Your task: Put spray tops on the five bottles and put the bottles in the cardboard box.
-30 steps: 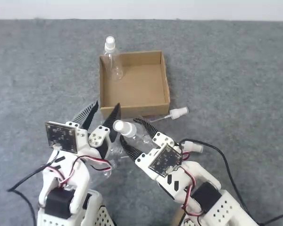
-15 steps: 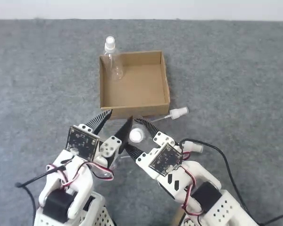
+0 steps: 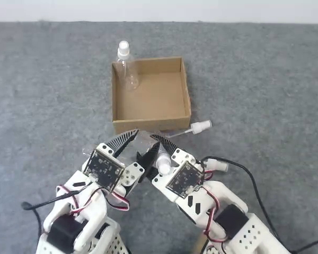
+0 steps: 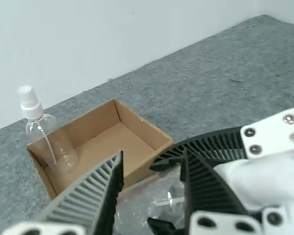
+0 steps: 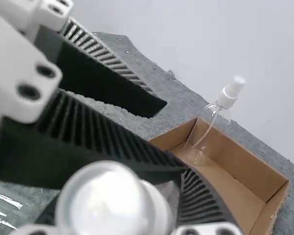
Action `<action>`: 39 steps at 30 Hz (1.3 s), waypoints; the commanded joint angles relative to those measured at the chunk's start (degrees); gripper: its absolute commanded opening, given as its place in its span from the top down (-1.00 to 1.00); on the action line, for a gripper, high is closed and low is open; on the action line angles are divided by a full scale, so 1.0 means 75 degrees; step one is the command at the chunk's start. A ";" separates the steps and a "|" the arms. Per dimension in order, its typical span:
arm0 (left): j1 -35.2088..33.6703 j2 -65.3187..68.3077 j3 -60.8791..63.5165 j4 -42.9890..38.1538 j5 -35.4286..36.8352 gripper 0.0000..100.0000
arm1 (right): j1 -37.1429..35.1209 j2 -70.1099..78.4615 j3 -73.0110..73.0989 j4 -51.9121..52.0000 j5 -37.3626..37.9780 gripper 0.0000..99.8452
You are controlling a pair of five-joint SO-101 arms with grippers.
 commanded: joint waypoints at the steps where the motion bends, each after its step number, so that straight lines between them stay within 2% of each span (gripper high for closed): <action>1: 0.0164 0.0000 -0.0193 0.0176 -0.0117 0.63 | -0.0088 -0.0170 -0.0188 -0.0053 0.0000 0.99; 16: 0.0152 -0.0012 -0.0217 0.0152 -0.0105 0.63 | -0.0088 -0.0170 -0.0176 -0.0053 0.0000 0.99; 22: 0.0152 -0.0012 -0.0404 0.0188 -0.0094 0.74 | -0.0088 -0.0170 -0.0176 -0.0053 0.0000 0.99; 26: 0.0129 -0.0012 -0.0404 0.0188 -0.0094 0.74 | -0.0088 -0.0170 -0.0176 -0.0053 0.0000 0.99; 33: -0.1289 -0.0012 -0.0627 0.0035 0.0914 0.74 | -0.0088 -0.0158 -0.0176 -0.0053 0.0012 0.99; 39: -0.1758 -0.0012 -0.0651 0.0023 0.1008 0.74 | -0.0076 -0.0158 -0.0176 -0.0053 0.0199 0.99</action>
